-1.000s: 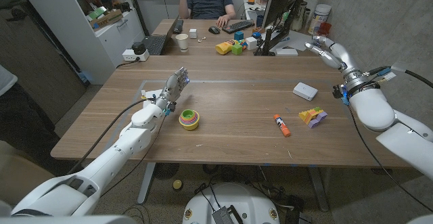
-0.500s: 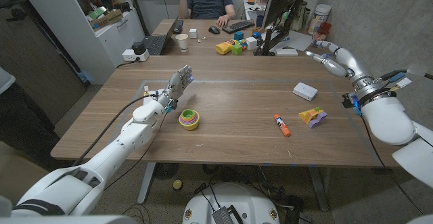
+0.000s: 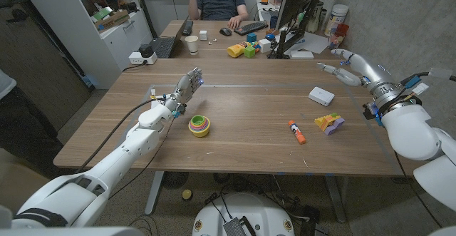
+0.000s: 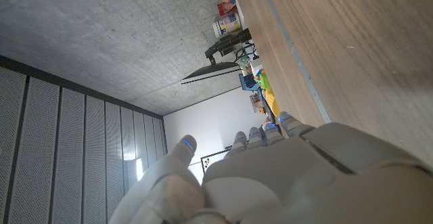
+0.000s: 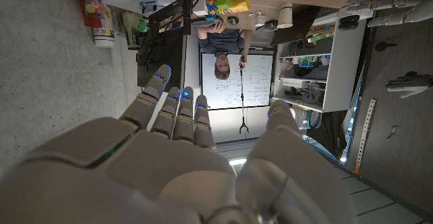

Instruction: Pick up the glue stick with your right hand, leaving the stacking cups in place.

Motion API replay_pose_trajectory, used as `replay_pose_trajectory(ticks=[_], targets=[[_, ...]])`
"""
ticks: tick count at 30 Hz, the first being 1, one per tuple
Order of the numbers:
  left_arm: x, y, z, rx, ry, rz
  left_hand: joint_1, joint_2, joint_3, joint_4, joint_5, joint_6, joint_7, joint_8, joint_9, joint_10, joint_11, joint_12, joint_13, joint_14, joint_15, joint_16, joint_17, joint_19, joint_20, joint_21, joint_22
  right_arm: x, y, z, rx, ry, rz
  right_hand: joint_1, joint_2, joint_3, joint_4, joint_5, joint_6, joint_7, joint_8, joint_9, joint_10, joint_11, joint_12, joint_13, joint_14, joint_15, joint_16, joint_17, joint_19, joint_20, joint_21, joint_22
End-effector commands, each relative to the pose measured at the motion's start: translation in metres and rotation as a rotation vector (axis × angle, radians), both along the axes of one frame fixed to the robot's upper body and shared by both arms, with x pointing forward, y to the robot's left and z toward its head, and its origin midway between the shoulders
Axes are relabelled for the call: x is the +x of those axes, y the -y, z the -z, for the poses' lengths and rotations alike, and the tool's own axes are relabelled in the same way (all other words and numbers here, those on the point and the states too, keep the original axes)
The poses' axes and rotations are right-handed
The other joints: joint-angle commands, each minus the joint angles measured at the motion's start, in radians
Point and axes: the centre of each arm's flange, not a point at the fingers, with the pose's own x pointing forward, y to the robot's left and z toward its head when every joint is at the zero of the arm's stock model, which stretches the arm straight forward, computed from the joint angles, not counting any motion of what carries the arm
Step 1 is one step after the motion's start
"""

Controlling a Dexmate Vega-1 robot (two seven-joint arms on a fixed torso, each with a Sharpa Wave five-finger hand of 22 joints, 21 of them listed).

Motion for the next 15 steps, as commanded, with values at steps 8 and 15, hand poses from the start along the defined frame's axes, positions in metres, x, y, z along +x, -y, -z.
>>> replay_pose_trajectory(ticks=[8, 15], targets=[[0.001, -0.002, -0.004, 0.011, 0.004, 0.004, -0.003, 0.052, -0.007, 0.002, 0.006, -0.011, 0.004, 0.005, 0.002, -0.048, 0.000, 0.003, 0.003, -0.079, 0.002, 0.003, 0.002, -0.007, 0.003, 0.001, 0.004, -0.004, -0.033, 0.006, -0.153, -0.102, 0.143, 0.021, 0.001, -0.008, -0.004, 0.010, 0.021, -0.005, 0.010, 0.005, 0.031, -0.011, 0.006, 0.006, 0.053, -0.011, 0.017, 0.001, 0.081, 0.007, 0.025, 0.004], [0.000, -0.003, -0.005, 0.013, 0.007, 0.005, -0.004, 0.051, -0.008, 0.003, 0.007, -0.012, 0.004, 0.005, 0.002, -0.049, 0.001, 0.003, 0.003, -0.079, 0.002, 0.003, 0.002, -0.007, 0.002, 0.001, 0.004, 0.002, -0.040, 0.008, -0.192, -0.166, 0.151, 0.023, -0.004, -0.015, -0.004, 0.010, 0.024, -0.004, 0.009, 0.005, 0.035, -0.019, 0.005, 0.006, 0.073, -0.015, 0.020, 0.002, 0.109, 0.010, 0.032, 0.006]])
